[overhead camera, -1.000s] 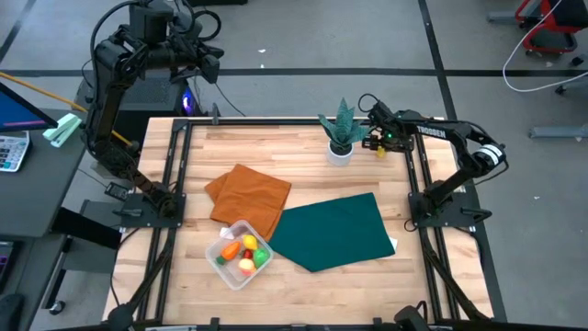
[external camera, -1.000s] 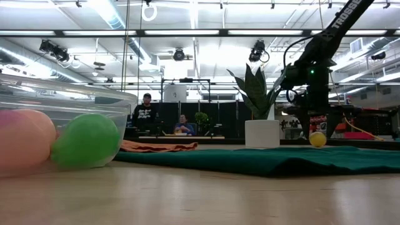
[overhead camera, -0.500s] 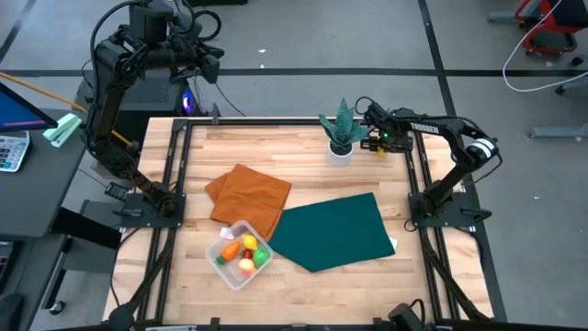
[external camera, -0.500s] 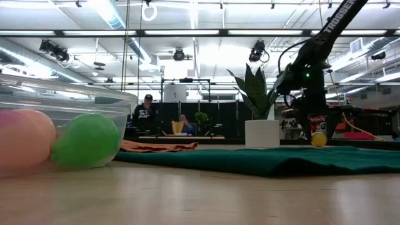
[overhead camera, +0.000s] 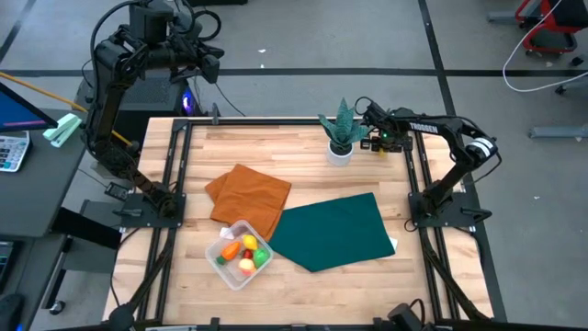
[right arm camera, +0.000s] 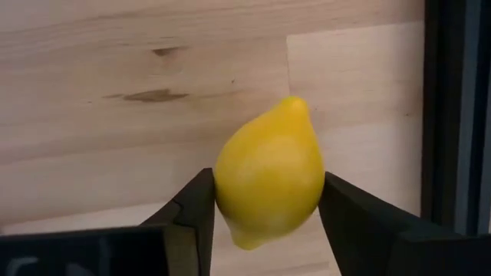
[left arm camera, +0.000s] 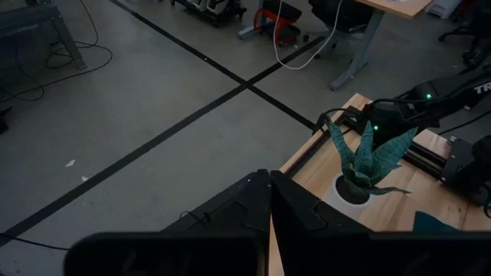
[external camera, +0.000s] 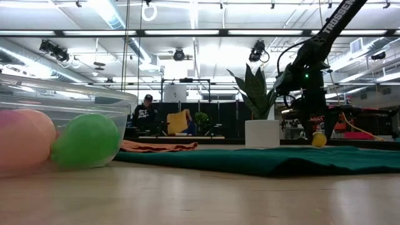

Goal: Pick and placing Produce into tupperware
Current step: Put the lemon into the transparent container

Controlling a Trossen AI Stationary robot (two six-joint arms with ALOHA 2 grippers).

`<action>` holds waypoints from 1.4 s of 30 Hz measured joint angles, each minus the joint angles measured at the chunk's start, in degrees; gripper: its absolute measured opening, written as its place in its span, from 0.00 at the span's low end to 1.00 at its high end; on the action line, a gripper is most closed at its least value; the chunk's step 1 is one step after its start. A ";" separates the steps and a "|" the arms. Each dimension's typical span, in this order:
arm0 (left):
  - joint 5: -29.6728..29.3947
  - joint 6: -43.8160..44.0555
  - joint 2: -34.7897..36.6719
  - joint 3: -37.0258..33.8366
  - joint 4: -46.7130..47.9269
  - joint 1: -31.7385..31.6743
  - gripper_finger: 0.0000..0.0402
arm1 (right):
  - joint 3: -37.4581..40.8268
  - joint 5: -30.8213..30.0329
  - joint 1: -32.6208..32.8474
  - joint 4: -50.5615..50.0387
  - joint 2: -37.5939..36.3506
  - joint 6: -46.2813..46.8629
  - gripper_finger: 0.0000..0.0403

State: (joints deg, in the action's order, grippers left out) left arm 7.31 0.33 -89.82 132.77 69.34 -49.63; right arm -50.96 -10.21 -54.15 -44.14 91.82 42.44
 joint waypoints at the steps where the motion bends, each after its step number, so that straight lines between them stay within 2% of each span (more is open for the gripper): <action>1: 0.00 0.00 0.00 0.00 0.01 0.00 0.04 | 0.02 0.08 0.00 0.02 -0.08 0.00 0.38; 8: 0.01 -0.13 0.00 0.00 0.02 -0.02 0.06 | 0.08 0.75 -0.23 -0.13 -3.82 0.03 0.37; 18: 0.02 -1.50 0.00 0.02 0.35 -0.01 0.04 | 0.10 2.04 -0.46 -6.74 -10.90 1.54 0.37; 26: 0.02 -2.25 0.00 0.02 0.39 0.00 0.06 | -0.80 2.36 -0.46 -10.02 -18.02 4.08 0.37; 31: 0.02 -2.55 0.00 0.02 0.43 -0.02 0.05 | -6.29 2.02 -0.44 -13.63 -20.59 2.82 0.36; 36: 0.02 -2.57 0.00 0.02 0.43 -0.01 0.04 | -15.33 -0.10 -0.42 -19.86 -20.47 -1.59 0.37; 42: 0.02 -2.59 0.00 0.02 0.42 -0.01 0.06 | -21.44 -0.07 0.70 -23.72 -20.38 -3.65 0.36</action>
State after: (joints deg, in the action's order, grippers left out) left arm 7.33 -2.26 -89.82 132.79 69.76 -49.64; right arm -72.40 -10.28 -53.45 -67.86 71.44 38.79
